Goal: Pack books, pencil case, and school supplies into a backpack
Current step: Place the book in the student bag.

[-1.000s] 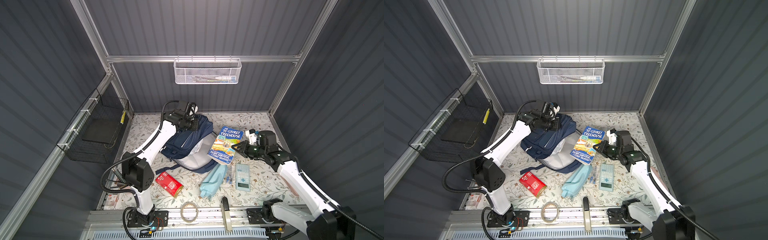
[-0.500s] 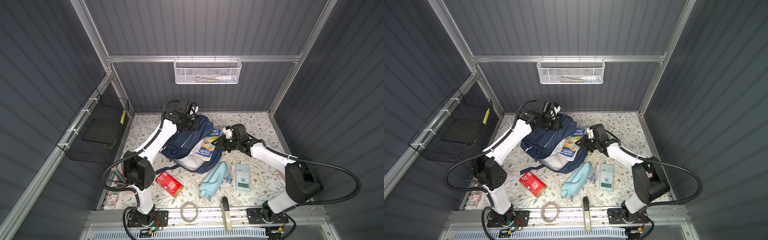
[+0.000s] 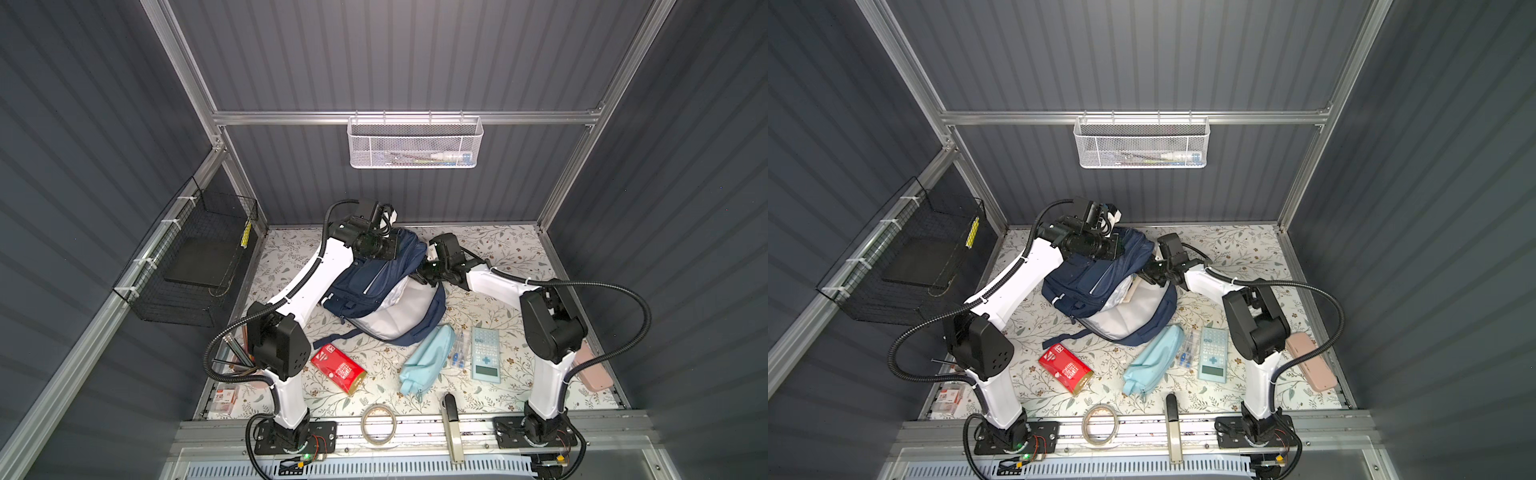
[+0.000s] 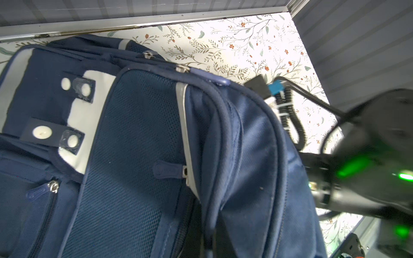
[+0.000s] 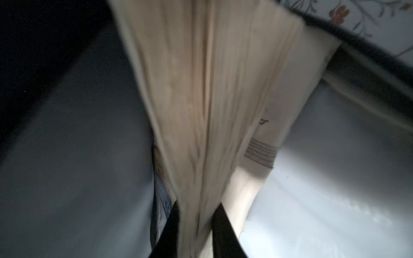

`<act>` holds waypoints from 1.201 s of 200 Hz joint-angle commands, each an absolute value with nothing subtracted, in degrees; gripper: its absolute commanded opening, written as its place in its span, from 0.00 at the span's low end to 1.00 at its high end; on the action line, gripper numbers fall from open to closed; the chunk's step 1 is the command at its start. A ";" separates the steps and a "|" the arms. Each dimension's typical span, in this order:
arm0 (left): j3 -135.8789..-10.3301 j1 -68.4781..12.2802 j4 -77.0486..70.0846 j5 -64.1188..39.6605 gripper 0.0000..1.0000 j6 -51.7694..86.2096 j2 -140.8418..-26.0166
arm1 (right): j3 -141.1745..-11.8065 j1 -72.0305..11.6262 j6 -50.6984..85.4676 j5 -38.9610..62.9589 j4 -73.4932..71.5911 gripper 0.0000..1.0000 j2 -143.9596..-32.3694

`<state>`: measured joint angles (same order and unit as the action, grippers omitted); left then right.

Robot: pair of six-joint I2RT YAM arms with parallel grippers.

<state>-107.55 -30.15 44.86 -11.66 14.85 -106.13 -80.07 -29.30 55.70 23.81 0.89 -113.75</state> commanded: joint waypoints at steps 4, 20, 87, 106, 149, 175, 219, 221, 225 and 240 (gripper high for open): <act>-109.95 -30.45 39.77 -17.14 0.00 16.67 -105.30 | -85.23 -31.62 56.36 18.02 -2.11 0.00 -115.49; -109.95 -30.50 39.55 -17.30 0.00 17.00 -105.47 | -85.43 -33.26 57.61 14.26 -4.17 0.01 -116.58; -108.57 -30.48 38.31 -18.41 0.00 18.53 -104.54 | -88.08 -37.44 62.94 4.88 -12.70 0.06 -122.78; -106.50 -30.58 36.45 -21.46 0.00 19.75 -103.75 | -87.45 -38.15 64.72 2.76 -17.12 0.13 -124.10; -105.83 -30.67 37.53 -20.16 0.00 18.82 -102.91 | -85.30 -37.25 64.86 4.98 -17.67 0.50 -124.27; -104.67 -30.67 37.30 -19.64 0.00 18.49 -102.43 | -79.37 -36.31 62.82 5.71 -18.06 0.58 -119.92; -101.64 -30.67 35.56 -19.50 0.00 19.00 -101.40 | -73.13 -35.72 59.68 3.22 -14.83 0.61 -114.38; -101.61 -30.63 35.52 -19.44 0.00 19.05 -101.42 | -73.19 -35.69 59.85 3.49 -14.83 0.61 -114.53; -101.67 -30.67 35.57 -19.43 0.00 19.07 -101.43 | -73.23 -35.72 60.19 3.98 -14.98 0.60 -114.87; -102.03 -30.67 35.88 -19.29 0.00 19.05 -101.43 | -73.21 -35.70 62.24 5.58 -17.98 0.55 -116.71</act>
